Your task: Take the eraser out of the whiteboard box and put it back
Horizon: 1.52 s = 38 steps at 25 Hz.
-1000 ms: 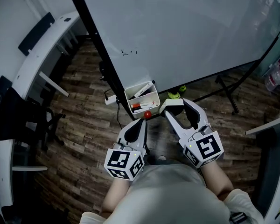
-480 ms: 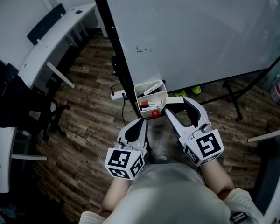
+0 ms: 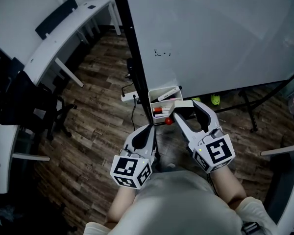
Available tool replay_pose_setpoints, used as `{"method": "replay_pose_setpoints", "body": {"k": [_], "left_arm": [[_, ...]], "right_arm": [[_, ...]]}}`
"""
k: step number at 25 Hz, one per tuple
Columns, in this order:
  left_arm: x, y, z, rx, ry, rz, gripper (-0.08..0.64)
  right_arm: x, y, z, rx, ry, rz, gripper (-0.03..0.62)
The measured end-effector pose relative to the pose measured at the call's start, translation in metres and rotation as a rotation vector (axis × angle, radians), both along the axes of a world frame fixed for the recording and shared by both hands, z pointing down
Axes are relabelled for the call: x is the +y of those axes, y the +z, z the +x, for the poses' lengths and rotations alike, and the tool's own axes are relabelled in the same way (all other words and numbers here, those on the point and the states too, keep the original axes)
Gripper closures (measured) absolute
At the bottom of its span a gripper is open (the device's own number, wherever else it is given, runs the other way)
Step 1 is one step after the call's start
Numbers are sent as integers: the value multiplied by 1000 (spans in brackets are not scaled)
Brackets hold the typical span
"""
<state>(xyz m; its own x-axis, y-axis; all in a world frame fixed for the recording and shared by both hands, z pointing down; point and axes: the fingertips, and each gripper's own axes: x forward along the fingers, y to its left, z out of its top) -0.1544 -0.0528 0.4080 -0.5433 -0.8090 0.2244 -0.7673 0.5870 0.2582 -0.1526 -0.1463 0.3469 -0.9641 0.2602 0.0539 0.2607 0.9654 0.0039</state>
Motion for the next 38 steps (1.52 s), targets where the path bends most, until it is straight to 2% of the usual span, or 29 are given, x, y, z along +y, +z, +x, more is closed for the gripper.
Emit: {"method": "replay_pose_setpoints", "body": {"k": [20,38], "left_arm": [[11,1,-27,7,-59,5,558],[11,6,-37,21,-87,-3,558]], "right_arm": [[10,10,-35,19,-45,-5,359],[8,40,-48,88,-63,2,359]]}}
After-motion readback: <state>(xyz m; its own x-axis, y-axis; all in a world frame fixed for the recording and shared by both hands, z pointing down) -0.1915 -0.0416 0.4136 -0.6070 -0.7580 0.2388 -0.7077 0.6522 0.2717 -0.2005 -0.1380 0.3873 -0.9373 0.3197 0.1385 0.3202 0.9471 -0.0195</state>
